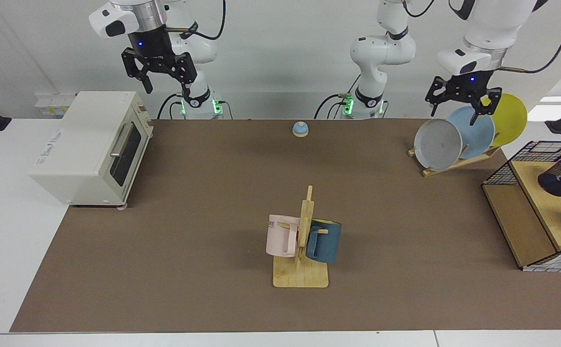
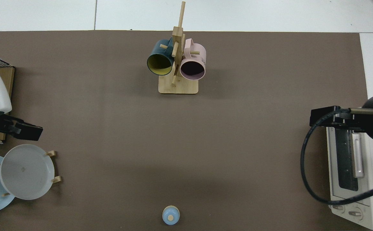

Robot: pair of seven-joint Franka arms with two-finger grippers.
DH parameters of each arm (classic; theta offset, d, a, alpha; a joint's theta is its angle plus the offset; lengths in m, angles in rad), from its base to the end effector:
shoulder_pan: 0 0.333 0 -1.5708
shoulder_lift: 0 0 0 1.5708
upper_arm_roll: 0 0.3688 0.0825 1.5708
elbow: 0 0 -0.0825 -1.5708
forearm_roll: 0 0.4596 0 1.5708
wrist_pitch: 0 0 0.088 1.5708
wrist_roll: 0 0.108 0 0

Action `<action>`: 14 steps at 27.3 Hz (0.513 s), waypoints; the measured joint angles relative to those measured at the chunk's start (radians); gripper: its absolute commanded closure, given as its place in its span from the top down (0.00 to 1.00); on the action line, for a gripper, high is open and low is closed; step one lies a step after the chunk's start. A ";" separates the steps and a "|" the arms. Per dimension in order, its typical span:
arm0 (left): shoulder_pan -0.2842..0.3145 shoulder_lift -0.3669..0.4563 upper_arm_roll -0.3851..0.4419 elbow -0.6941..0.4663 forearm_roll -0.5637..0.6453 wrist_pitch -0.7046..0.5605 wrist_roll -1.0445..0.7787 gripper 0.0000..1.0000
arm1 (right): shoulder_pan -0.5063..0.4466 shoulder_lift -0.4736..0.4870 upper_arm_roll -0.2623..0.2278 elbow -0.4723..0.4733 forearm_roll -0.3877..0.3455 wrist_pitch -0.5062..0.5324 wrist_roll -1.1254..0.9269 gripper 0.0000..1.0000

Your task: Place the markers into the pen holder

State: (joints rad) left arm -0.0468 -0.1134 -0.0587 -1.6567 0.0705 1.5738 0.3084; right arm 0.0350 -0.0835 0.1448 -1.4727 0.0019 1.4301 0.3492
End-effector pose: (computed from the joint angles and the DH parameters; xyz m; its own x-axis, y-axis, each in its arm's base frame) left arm 0.5860 -0.0566 0.6988 0.9159 -0.4013 0.0055 -0.3996 -0.9130 -0.0826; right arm 0.5710 0.1090 0.7667 0.9848 -0.1685 0.0411 -0.1685 -0.9857 -0.0041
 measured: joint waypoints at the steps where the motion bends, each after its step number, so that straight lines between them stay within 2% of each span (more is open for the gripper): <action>1: 0.000 0.000 0.000 0.003 -0.029 -0.004 -0.017 1.00 | 0.000 0.000 0.000 0.000 0.000 0.000 0.000 1.00; 5: 0.005 0.017 0.011 0.050 -0.102 -0.075 -0.047 1.00 | 0.000 0.000 0.000 0.000 0.000 0.000 0.000 1.00; 14: 0.018 0.144 0.023 0.269 -0.115 -0.206 -0.058 1.00 | 0.000 0.000 0.000 0.000 0.000 0.000 0.000 1.00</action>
State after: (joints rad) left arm -0.0291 0.0303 -0.0358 -1.3874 -0.0448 1.3674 0.2507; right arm 0.0350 -0.0835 0.1448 -1.4727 0.0019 1.4301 0.3492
